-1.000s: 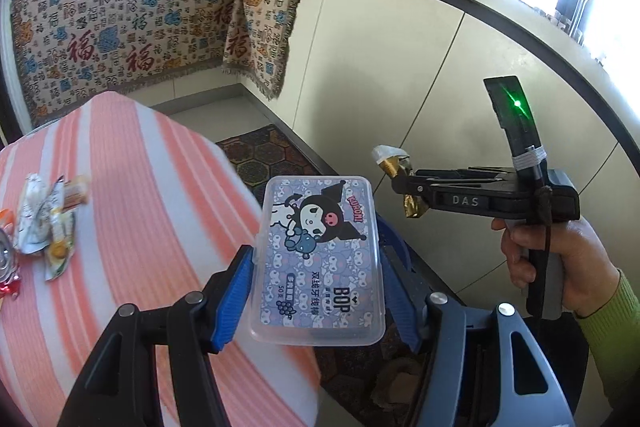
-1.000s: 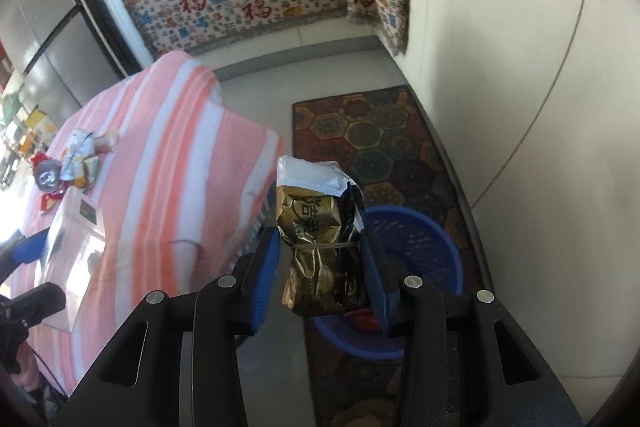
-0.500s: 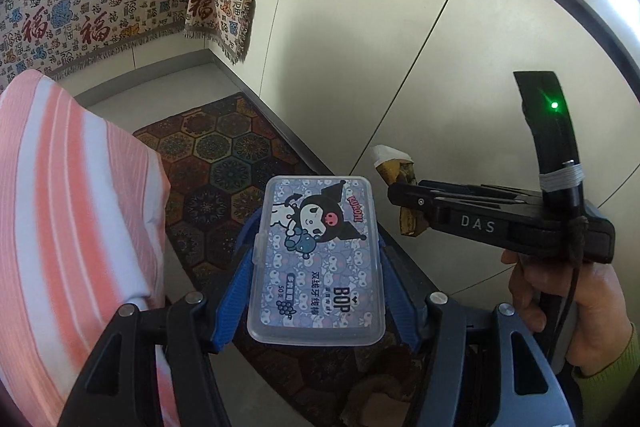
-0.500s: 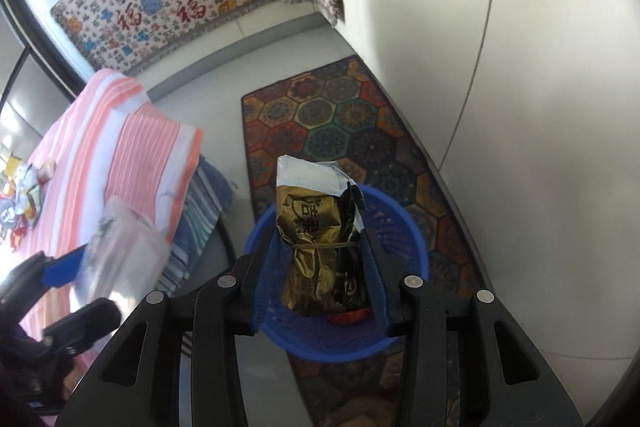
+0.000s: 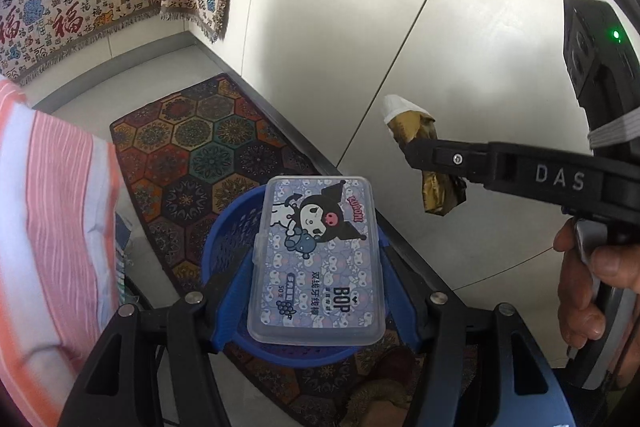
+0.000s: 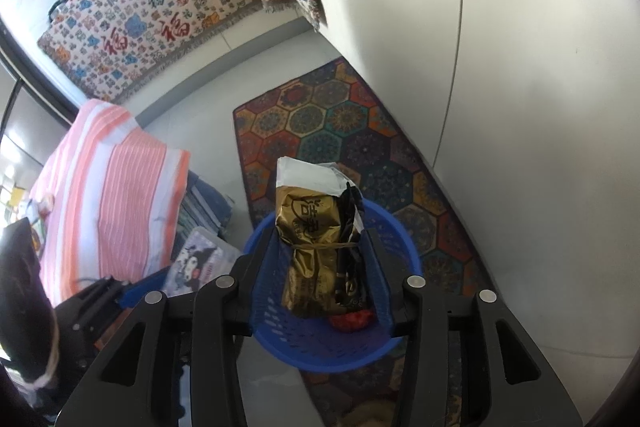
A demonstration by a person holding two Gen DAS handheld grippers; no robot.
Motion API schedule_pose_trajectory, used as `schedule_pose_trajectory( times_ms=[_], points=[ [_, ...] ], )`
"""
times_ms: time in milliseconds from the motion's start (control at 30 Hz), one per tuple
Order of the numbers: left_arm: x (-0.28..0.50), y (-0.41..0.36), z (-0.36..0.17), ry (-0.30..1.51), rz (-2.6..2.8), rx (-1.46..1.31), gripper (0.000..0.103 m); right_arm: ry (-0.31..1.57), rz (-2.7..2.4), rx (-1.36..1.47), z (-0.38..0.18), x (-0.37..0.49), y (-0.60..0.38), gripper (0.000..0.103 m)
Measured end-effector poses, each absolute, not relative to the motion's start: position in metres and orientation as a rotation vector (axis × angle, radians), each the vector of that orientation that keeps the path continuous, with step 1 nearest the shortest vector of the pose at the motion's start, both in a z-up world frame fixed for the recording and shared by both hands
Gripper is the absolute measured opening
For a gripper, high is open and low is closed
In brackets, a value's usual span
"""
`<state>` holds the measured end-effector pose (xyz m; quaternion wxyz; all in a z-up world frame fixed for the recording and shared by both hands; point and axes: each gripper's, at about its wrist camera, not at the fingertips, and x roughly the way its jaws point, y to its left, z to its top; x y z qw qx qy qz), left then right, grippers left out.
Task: Collect trash
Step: 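Open both tools to drop the box and gold bag into the wastebasket, then return both tools to the table above the remaining trash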
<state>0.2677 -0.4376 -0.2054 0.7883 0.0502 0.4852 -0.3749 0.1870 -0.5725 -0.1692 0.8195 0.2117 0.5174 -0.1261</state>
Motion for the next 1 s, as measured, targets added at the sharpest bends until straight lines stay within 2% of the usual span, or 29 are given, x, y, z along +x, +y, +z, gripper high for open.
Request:
schedule_pose_trajectory(
  times_ms=[100, 267, 500, 767, 1000],
  points=[
    [0.27, -0.447, -0.216, 1.049, -0.821, 0.132, 0.071, 1.086, -0.275, 0.454, -0.167, 0.186, -0.575, 0.058],
    [0.274, -0.456, -0.221, 1.044, -0.794, 0.15, 0.072, 1.056, -0.295, 0.452, -0.16, 0.183, -0.577, 0.059],
    [0.256, -0.424, -0.186, 1.005, -0.785, 0.087, 0.072, 1.019, -0.307, 0.371, -0.147, 0.188, -0.565, 0.069],
    [0.202, -0.328, -0.136, 0.91, -0.736, 0.085, 0.072, 0.97, -0.24, 0.167, -0.131, 0.2, -0.504, 0.076],
    [0.175, -0.212, -0.128, 0.861, -0.536, 0.096, 0.072, 0.918, -0.022, -0.026, -0.122, 0.203, -0.389, 0.077]
  ],
)
